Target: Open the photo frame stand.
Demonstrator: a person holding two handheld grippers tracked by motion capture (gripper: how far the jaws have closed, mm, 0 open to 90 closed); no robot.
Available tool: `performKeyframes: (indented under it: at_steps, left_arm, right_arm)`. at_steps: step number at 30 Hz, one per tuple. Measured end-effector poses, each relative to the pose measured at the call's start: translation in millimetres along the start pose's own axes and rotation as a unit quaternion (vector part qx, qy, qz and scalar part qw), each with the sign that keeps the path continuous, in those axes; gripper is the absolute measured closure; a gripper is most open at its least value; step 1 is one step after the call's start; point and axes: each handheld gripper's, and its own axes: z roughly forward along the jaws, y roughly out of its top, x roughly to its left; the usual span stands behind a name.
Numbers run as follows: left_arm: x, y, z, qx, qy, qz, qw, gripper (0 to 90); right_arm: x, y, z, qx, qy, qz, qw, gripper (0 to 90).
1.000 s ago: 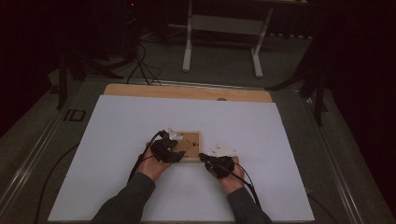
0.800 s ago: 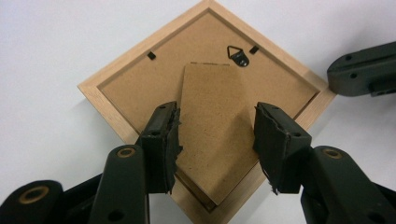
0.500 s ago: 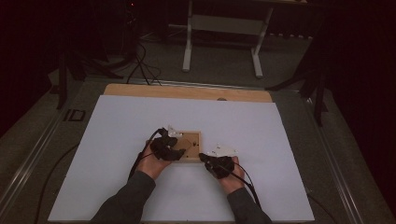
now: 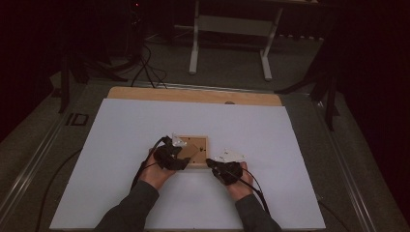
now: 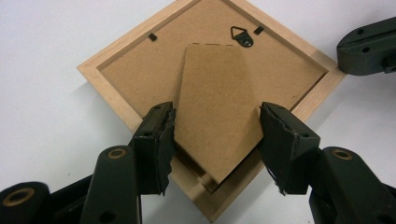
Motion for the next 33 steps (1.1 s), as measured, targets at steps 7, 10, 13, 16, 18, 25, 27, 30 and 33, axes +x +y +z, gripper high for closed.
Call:
performKeyframes:
  at_steps: [7, 10, 13, 16, 18, 25, 27, 30, 33]
  left_arm:
    - [-1.8, 4.6, -4.0, -0.004, 0.001, 0.002, 1.0000, 50.4]
    - [-2.5, 9.6, -9.0, -0.020, 0.004, -0.003, 0.9998, 50.5]
    - [-4.2, 15.9, -11.2, -0.030, 0.007, -0.009, 0.9995, 50.3]
    - [-3.2, 18.3, -11.5, -0.025, 0.005, -0.008, 0.9996, 50.2]
    - [-2.0, 18.0, -11.3, -0.021, 0.001, -0.010, 0.9997, 50.1]
    - [0.2, 18.1, -9.9, -0.019, -0.006, -0.027, 0.9994, 48.1]
    - [1.5, 17.8, -9.4, -0.015, -0.007, -0.030, 0.9994, 46.4]
    - [3.0, 17.5, -8.2, -0.010, -0.005, -0.042, 0.9990, 42.3]
    - [5.4, 16.7, -6.4, -0.007, -0.014, -0.057, 0.9982, 38.0]
  right_arm:
    - [-0.1, 0.0, -0.1, 0.001, 0.001, 0.001, 1.0000, 90.0]
    - [-0.1, 0.1, 0.0, 0.001, 0.001, 0.000, 1.0000, 90.0]
    - [-0.3, 0.1, 0.1, 0.000, 0.000, -0.001, 1.0000, 90.0]
    - [-0.2, 0.1, 0.1, 0.000, 0.000, -0.002, 1.0000, 90.0]
    - [-0.3, 0.1, 0.1, -0.001, 0.000, -0.002, 1.0000, 90.0]
    - [-0.2, 0.0, 0.1, -0.001, 0.000, -0.002, 1.0000, 90.0]
    - [-0.2, 0.0, 0.1, -0.001, 0.000, -0.002, 1.0000, 90.0]
    - [-0.2, -0.1, 0.0, -0.001, 0.000, -0.002, 1.0000, 90.0]
    - [-0.1, -0.2, 0.0, -0.001, 0.000, -0.002, 1.0000, 90.0]
